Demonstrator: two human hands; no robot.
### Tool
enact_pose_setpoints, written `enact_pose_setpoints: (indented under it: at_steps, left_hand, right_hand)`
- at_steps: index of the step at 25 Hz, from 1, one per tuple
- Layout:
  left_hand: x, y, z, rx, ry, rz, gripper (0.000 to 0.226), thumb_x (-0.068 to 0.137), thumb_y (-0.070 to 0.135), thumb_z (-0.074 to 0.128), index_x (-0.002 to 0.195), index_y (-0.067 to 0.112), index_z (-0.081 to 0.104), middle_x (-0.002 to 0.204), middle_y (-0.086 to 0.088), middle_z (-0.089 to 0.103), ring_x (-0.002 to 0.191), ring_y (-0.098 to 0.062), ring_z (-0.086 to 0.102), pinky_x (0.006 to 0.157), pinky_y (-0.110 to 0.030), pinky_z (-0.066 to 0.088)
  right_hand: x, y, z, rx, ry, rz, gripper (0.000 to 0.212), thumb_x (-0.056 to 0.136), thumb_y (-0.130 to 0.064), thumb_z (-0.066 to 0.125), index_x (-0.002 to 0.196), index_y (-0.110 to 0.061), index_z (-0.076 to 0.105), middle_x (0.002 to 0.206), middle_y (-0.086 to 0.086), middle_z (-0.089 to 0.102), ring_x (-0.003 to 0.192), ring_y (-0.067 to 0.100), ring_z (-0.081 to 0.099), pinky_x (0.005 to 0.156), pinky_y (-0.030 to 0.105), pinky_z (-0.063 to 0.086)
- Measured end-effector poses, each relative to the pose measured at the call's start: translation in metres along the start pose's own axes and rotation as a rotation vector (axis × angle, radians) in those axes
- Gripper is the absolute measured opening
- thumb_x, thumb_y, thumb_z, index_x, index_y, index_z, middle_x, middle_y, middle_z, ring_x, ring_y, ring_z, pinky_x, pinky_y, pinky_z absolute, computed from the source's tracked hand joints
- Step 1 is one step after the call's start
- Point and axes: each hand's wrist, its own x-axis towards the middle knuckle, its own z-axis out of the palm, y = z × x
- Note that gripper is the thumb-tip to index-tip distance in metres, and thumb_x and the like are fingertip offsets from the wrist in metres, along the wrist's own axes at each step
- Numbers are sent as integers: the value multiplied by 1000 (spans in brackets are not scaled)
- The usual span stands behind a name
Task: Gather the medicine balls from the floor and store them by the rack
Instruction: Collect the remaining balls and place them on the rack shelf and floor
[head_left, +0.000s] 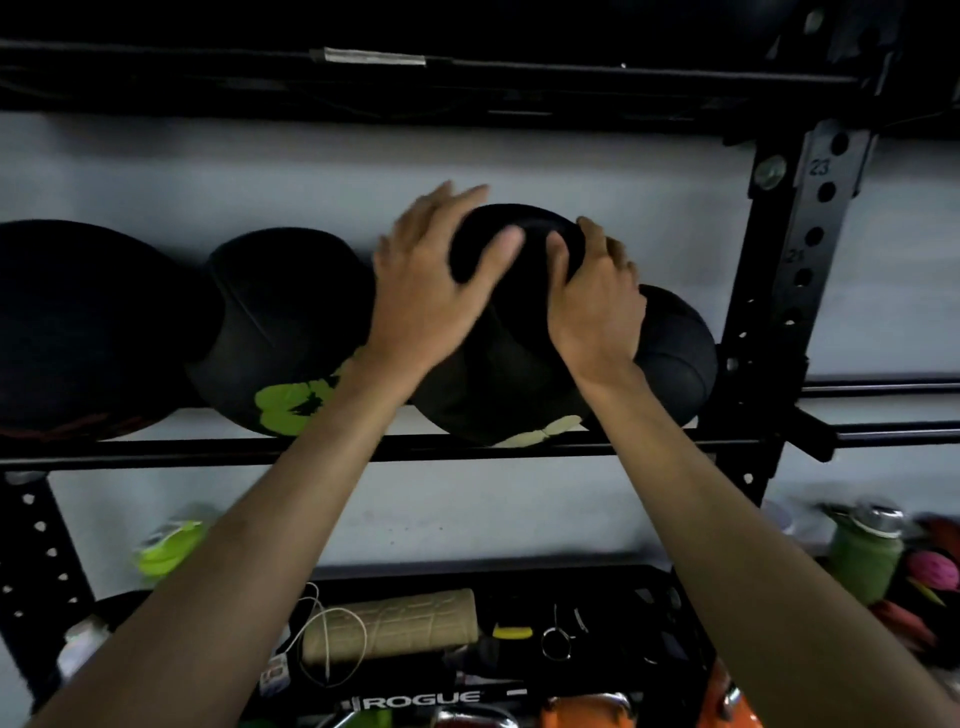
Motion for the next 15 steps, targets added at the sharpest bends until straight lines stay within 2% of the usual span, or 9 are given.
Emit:
enact_pose_setpoints:
  at_steps: [2,3,5,7,9,10,12,14,15]
  left_hand:
    - [-4,18,20,217,-55,44,57,92,68,43,142,41,51,154,5,41,145,-26,34,114,-58,31]
    - [-5,20,26,270,-45,45,51,92,58,48,141,43,52,154,7,42,144,-27,34,112,-59,31]
    - [-4,17,27,232,-22,12,50,91,33,53,139,45,53,152,9,43,143,-26,35,113,-57,31]
    - [-7,17,25,198,11,-22,58,89,17,51,139,45,53,151,12,43,144,-23,34,116,-55,29]
    - [-9,20,25,186,22,-37,63,86,11,46,139,45,54,151,13,43,145,-22,33,117,-56,27]
    - [-10,22,25,191,16,-39,64,86,11,44,139,46,54,151,13,43,145,-21,33,117,-55,27]
    - [-8,24,27,215,5,-47,65,86,11,43,139,46,54,151,14,43,145,-20,33,117,-55,27]
    - [-4,25,27,213,10,-63,64,87,10,44,139,47,54,151,14,43,145,-20,32,117,-54,26]
    - [-5,26,27,205,18,-69,64,88,8,44,139,47,54,151,15,43,145,-19,32,118,-54,26]
  right_hand:
    - [-3,0,0,48,14,-20,53,105,-53,29,147,-23,42,145,9,50,133,33,45,105,54,42]
    - [-3,6,-2,157,53,-34,49,106,-47,29,143,-20,49,138,7,56,127,28,51,105,44,44]
    - [5,26,-10,465,161,13,43,108,-29,31,124,-10,66,114,3,68,103,14,62,89,11,44]
    - [21,61,-11,527,160,89,36,105,-14,36,114,-2,70,103,6,71,89,9,65,72,0,40]
    - [36,93,-4,385,3,38,33,102,-9,40,118,-4,68,107,9,73,94,13,68,80,6,45]
    - [43,105,2,283,-71,-19,34,101,-12,40,117,-9,70,110,10,73,101,20,68,91,19,49]
    - [53,116,6,101,-189,-73,35,103,-24,40,93,-19,73,108,13,73,105,30,67,101,43,46]
    - [58,121,4,-59,-259,-124,37,104,-32,44,75,-25,67,102,13,73,102,33,65,99,46,43]
    - [56,125,3,-125,-257,-149,30,102,-33,48,85,-25,72,107,9,73,107,32,64,99,45,41]
